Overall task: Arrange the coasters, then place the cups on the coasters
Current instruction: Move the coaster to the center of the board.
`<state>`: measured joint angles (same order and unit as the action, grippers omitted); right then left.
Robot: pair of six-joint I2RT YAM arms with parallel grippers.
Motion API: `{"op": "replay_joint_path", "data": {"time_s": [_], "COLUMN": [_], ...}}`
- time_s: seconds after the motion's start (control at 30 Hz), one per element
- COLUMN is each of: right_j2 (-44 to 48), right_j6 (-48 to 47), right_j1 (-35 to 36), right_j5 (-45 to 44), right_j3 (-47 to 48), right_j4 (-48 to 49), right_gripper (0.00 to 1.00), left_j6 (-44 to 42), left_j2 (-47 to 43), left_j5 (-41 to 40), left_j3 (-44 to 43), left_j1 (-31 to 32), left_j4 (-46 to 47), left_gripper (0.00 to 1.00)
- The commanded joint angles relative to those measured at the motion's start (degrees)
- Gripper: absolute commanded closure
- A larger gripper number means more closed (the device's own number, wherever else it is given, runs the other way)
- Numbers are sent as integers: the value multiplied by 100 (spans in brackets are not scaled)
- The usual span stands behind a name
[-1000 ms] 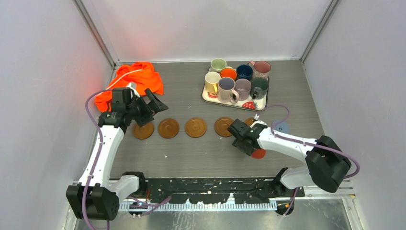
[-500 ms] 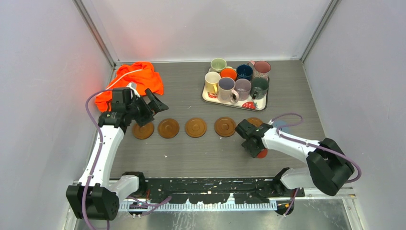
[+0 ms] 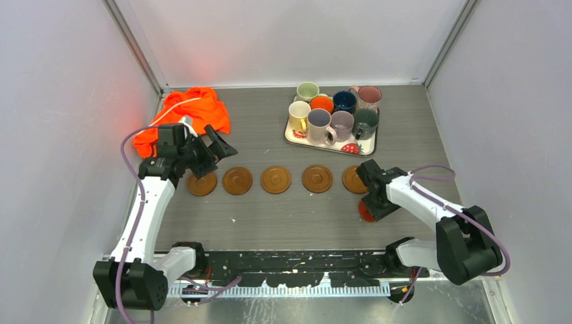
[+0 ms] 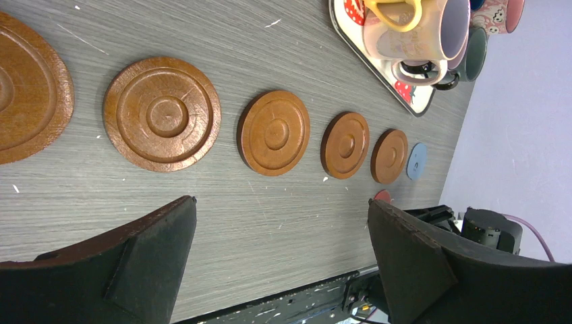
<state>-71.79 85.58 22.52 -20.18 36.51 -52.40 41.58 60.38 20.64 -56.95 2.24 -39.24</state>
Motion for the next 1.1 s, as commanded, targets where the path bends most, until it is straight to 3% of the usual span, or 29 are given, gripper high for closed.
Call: {"op": "replay_joint_path", "data": {"time_s": [0.0,0.2,0.57,1.07], "right_j2": [-46,7,-745,-1618], "right_j6": [-323,-505,174,381], "right_j1": [-167,-70,945,688], "right_j5": [-120,-102,232,314], "right_j3": [261,655,886,859], "right_j4": [-262,-649,-590,-445], "right_gripper": [54,52,44,45], "left_j6": [8,8,10,-1], "left_j2": [-42,-60,-61,-80], "left_j5": [151,129,123,78], "left_j3": [-69,-61,-45,3], "left_j1": [8,18,16,18], "left_j4": [200,186,177,170], "left_gripper": [0,0,0,0]}}
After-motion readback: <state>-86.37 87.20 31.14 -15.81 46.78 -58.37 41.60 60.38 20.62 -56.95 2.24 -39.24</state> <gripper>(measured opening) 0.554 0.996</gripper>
